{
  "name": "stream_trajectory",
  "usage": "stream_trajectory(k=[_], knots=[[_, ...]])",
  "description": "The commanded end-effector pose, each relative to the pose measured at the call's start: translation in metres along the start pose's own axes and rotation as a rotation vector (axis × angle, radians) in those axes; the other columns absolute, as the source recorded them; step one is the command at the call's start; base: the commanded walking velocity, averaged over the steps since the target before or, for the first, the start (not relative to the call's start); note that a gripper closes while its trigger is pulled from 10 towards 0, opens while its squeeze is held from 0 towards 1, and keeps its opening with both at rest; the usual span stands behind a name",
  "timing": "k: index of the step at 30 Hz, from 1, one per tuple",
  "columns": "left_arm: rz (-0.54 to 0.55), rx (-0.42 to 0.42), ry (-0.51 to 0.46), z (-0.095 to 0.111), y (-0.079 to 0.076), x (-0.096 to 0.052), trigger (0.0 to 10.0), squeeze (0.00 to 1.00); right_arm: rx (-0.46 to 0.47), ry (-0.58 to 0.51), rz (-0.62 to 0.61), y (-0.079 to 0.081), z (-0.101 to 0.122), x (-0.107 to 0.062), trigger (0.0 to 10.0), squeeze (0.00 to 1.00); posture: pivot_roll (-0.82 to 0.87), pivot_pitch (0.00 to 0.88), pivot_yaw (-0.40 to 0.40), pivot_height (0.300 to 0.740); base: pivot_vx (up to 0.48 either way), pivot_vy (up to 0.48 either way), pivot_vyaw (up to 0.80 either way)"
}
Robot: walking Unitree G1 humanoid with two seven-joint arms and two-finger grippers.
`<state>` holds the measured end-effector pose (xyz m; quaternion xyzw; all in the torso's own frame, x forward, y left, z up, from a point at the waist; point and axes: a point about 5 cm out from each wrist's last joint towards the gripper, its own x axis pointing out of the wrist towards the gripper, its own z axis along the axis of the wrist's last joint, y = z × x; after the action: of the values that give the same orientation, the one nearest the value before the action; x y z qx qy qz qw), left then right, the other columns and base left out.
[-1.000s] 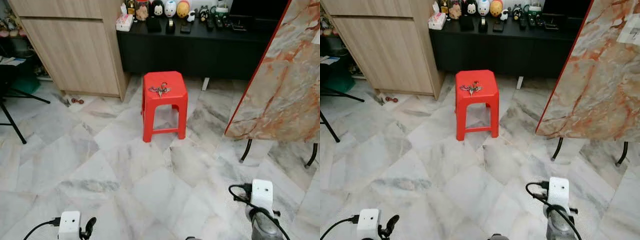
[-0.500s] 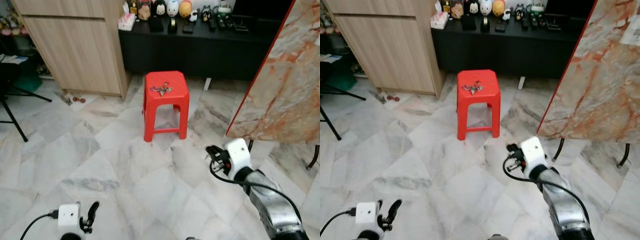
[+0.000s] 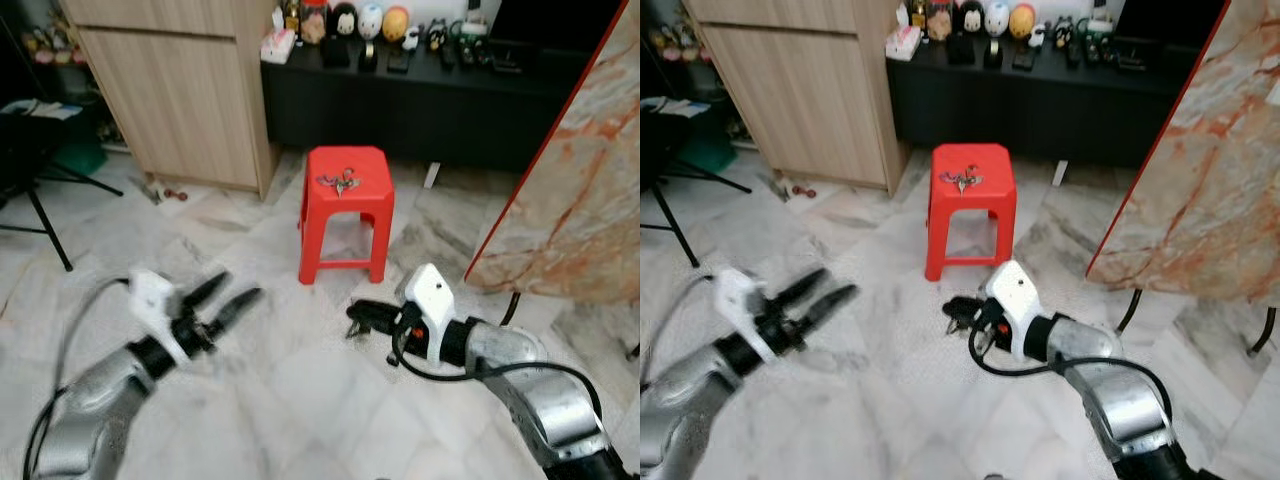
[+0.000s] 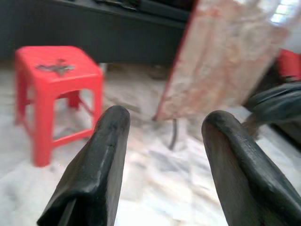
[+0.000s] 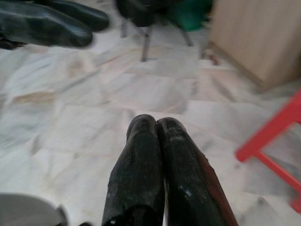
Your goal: Hang keys on a hook
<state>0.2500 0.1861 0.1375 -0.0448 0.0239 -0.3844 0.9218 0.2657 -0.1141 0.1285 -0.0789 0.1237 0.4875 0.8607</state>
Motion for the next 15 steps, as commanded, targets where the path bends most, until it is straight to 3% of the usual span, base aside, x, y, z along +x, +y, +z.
stream_trajectory(k=[1,10,15], knots=[[-0.084,0.028,0.027,0.016,-0.011,0.001,10.0,0.00,-0.004,0.003,0.033,0.007,0.003,-0.001,10.0,0.00,-0.13,0.078,-0.060,0.727,0.000,0.000,0.00],[-0.228,0.014,0.110,0.022,-0.046,-0.003,10.0,0.00,-0.029,0.012,0.131,0.020,0.012,-0.002,10.0,0.00,-0.11,0.123,-0.076,0.727,0.000,0.000,0.00],[-0.158,-0.030,0.082,0.022,-0.043,-0.001,10.0,0.00,0.009,-0.017,0.075,0.007,0.019,-0.003,10.0,0.00,-0.12,0.118,-0.081,0.727,0.000,0.000,0.00]])
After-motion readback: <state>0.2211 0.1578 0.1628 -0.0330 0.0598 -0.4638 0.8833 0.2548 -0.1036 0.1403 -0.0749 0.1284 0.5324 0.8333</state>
